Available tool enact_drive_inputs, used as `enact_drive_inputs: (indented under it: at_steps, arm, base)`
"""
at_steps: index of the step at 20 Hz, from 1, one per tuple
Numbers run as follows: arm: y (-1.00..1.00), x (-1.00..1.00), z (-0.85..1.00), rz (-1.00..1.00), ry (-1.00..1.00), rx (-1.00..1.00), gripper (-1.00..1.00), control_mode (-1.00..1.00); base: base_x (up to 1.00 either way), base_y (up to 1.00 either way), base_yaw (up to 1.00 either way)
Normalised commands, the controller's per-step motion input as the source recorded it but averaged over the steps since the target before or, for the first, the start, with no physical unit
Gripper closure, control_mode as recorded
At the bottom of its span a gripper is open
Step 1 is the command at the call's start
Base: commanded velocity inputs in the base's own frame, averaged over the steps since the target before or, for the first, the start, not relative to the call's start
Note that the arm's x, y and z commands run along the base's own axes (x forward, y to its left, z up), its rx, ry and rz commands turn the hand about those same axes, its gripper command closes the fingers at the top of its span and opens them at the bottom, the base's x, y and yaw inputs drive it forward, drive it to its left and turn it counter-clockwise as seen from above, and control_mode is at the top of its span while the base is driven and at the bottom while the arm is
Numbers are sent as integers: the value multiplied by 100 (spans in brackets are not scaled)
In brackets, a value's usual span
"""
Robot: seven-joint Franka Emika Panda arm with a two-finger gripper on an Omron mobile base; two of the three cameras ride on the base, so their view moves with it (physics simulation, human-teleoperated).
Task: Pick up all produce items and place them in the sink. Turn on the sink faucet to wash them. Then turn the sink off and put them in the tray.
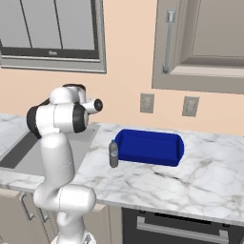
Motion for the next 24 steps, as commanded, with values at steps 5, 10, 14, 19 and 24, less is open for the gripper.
enact_drive_inputs:
  at_steps: [5,10,14,19,24]
  arm:
    - [-36,-9,-4,4,-1,0,-100,-100]
    - [-9,0,-17,4,0,0,-100,-100]
    - [0,10,-24,5,0,0,-100,-100]
    - [0,14,-28,7,-1,0,-100,-100]
    - [0,18,-25,8,-2,0,-100,-100]
  base:
    - [0,0,0]
    - [0,0,0]
    - [0,0,0]
    - [0,0,0]
    - [0,0,0]
